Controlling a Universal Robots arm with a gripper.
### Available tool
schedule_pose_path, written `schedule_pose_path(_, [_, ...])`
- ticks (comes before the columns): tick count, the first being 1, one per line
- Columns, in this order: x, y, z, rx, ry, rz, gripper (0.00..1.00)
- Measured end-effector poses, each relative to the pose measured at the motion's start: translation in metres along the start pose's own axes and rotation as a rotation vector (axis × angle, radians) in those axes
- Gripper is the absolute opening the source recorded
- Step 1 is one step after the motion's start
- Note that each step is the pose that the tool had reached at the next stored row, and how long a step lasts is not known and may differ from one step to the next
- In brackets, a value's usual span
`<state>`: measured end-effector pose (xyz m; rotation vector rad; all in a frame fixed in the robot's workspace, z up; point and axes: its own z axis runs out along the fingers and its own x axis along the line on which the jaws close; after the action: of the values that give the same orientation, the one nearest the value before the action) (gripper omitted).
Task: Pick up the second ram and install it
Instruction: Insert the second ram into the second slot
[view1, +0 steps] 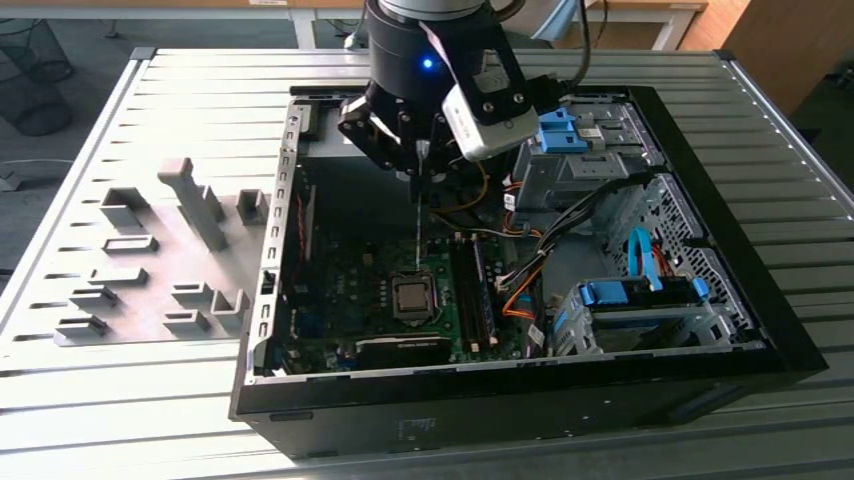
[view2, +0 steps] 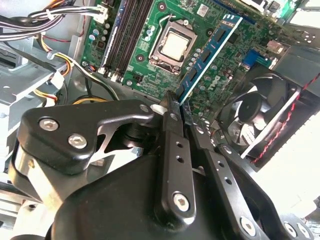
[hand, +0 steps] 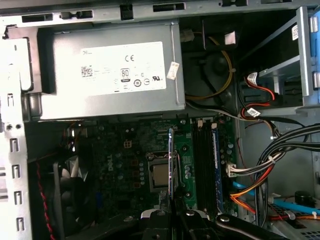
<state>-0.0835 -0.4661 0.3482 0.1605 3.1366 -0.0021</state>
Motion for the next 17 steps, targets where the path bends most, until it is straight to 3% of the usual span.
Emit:
schedule_pose_path(5, [-0.0091,0.0009,0.0057,-0.0015,0.0003,0.002,0.14])
schedule_pose_path(6, [-0.0155,0.0015,0.0124,-0.0014,0.0003,0.003,0.14])
schedule_pose_path(12, [-0.0189,0.0019,0.022,-0.0015,0.0002,-0.06,0.14])
schedule_pose_path(17, [-0.0244,0.0023,0.0265,-0.0012,0.0004,-0.068,0.14])
